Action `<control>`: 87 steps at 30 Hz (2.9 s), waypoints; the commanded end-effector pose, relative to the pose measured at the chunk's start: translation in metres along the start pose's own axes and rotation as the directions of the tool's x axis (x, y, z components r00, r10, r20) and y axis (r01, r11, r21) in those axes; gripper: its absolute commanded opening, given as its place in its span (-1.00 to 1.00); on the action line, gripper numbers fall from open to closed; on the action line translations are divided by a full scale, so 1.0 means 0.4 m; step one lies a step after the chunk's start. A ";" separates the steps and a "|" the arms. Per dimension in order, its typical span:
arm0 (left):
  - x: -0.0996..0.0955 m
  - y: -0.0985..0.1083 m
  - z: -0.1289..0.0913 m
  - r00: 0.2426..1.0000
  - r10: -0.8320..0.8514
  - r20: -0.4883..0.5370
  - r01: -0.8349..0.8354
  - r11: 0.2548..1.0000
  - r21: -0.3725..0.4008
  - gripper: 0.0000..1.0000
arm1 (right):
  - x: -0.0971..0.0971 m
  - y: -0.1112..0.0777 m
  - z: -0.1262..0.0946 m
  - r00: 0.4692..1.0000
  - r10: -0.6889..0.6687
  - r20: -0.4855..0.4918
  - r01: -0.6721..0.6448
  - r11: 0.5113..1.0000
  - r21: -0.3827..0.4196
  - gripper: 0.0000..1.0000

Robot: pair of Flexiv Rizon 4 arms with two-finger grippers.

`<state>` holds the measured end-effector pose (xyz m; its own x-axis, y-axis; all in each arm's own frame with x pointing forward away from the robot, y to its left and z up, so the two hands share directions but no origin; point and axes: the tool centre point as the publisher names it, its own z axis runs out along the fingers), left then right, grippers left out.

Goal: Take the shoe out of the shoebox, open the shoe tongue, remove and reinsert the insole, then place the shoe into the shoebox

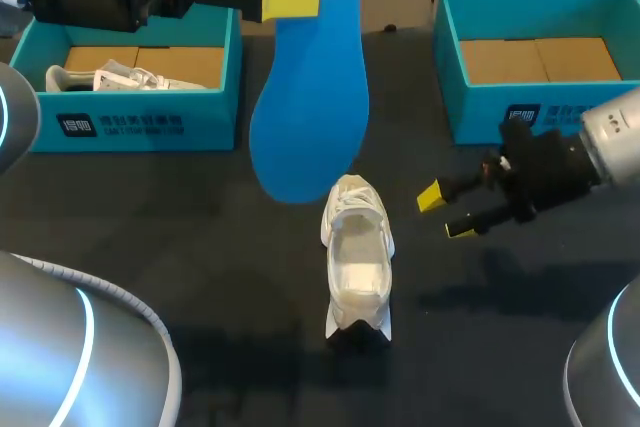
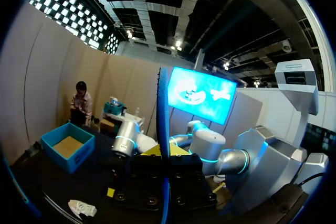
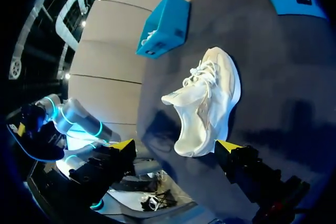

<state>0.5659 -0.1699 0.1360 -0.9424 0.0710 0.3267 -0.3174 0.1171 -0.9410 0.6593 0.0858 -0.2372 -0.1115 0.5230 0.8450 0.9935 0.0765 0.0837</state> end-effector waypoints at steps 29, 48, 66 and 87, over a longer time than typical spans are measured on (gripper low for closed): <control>-0.001 -0.003 0.002 1.000 0.000 0.001 0.000 1.000 -0.004 -1.00 | 0.104 0.061 -0.063 0.973 0.009 -0.230 -0.021 0.999 -0.049 1.00; -0.031 0.003 0.000 0.997 0.071 -0.022 -0.071 0.997 0.013 -1.00 | 0.104 0.061 -0.063 0.973 0.009 -0.230 -0.021 0.999 -0.049 1.00; -0.126 0.019 -0.038 0.830 0.558 -0.011 -0.556 0.829 0.058 -1.00 | 0.104 0.061 -0.063 0.973 0.009 -0.230 -0.021 0.999 -0.049 1.00; -0.219 0.087 -0.057 0.513 0.858 0.032 -0.855 0.507 0.107 -1.00 | 0.104 0.061 -0.063 0.973 0.009 -0.230 -0.021 0.999 -0.049 1.00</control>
<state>0.6397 -0.1491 0.0808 -0.7583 0.1089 -0.6427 0.6350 -0.0997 -0.7661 0.6789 0.0869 -0.1863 -0.0950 0.3139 0.9447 0.9955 0.0246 0.0920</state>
